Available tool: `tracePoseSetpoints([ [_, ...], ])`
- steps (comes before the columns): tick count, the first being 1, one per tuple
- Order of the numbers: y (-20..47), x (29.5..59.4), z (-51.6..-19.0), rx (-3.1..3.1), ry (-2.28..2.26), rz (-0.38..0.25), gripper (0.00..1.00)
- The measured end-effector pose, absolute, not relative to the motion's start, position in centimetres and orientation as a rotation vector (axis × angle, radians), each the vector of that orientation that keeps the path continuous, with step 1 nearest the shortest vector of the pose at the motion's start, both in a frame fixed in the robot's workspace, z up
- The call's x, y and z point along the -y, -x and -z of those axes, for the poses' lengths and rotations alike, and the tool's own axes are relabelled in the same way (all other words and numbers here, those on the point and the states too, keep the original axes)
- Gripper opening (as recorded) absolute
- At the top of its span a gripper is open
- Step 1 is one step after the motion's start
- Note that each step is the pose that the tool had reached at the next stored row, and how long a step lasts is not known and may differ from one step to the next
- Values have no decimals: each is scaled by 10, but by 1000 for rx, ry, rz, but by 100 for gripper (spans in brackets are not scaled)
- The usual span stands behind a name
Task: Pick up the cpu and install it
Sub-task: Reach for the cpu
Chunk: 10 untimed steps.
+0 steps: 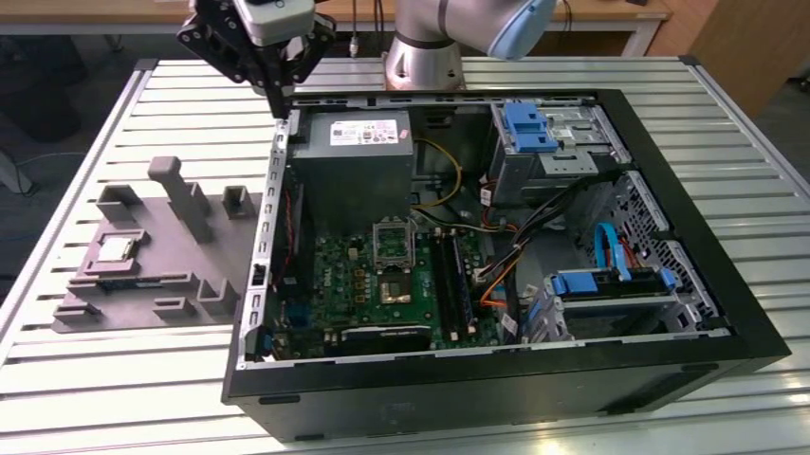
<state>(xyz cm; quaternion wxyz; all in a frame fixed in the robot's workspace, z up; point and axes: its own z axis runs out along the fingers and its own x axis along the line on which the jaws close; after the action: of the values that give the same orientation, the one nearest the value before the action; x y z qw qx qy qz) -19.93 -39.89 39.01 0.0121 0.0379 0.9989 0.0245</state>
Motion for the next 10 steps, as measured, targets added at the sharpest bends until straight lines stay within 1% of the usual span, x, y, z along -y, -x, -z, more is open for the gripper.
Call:
tracePoseSetpoints([
  [10, 202, 399, -390, -3114, -118, -76, 11],
])
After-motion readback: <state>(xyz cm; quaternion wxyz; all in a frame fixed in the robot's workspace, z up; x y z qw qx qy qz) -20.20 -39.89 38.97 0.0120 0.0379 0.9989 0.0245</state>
